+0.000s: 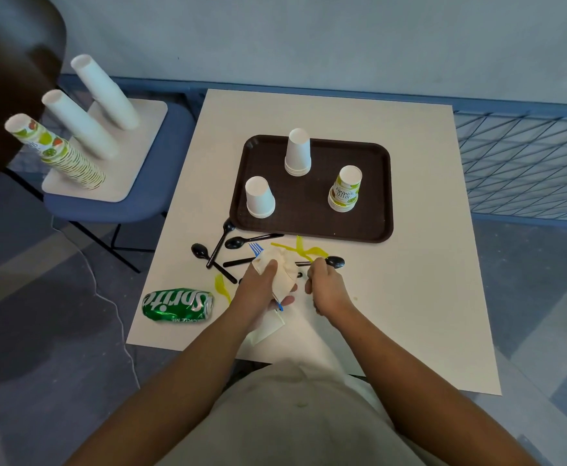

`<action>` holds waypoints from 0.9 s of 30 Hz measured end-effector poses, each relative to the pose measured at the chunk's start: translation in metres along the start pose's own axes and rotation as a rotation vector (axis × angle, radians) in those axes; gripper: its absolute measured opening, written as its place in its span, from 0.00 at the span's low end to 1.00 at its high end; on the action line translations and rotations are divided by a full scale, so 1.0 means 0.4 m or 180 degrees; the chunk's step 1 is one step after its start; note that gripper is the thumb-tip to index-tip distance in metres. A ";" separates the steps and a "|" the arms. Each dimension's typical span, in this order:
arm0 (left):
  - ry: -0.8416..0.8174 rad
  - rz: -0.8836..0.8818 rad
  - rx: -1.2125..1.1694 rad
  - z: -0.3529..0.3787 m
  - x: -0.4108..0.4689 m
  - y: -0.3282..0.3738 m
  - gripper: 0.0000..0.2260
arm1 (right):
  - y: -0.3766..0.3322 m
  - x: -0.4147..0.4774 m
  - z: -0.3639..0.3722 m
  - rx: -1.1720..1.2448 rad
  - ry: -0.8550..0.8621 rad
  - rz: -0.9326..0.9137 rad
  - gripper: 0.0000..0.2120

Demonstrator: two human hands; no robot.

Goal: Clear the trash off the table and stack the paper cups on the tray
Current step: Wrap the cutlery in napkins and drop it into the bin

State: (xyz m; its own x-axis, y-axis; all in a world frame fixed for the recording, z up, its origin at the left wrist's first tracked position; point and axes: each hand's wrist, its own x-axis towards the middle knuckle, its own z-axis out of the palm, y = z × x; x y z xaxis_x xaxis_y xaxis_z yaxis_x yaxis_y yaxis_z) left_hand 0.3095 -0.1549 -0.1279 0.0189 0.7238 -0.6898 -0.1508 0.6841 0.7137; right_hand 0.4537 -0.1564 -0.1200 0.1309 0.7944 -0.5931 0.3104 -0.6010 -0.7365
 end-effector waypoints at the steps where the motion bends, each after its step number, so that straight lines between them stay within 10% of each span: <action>1: 0.0006 0.0003 0.0022 -0.006 -0.001 0.000 0.11 | 0.004 0.000 0.002 -0.0075 0.0021 -0.0070 0.20; 12: -0.0088 -0.0217 -0.0038 -0.020 -0.016 0.028 0.09 | -0.002 -0.048 0.080 -0.1172 0.0351 -0.1965 0.15; 19: -0.0273 -0.0249 -0.0299 -0.029 -0.015 0.036 0.14 | 0.009 -0.050 0.113 -0.0435 0.0315 -0.1311 0.16; 27: 0.0127 -0.0166 -0.0227 -0.054 -0.011 0.037 0.15 | 0.014 -0.033 0.134 -0.0686 0.0602 -0.1901 0.09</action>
State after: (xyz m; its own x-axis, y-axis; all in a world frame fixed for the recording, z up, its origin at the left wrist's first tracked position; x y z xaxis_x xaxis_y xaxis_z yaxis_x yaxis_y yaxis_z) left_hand 0.2858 -0.1499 -0.1168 -0.0105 0.6821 -0.7312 -0.2205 0.7116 0.6670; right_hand 0.4033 -0.1751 -0.1338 0.0348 0.9992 -0.0212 0.5597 -0.0370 -0.8278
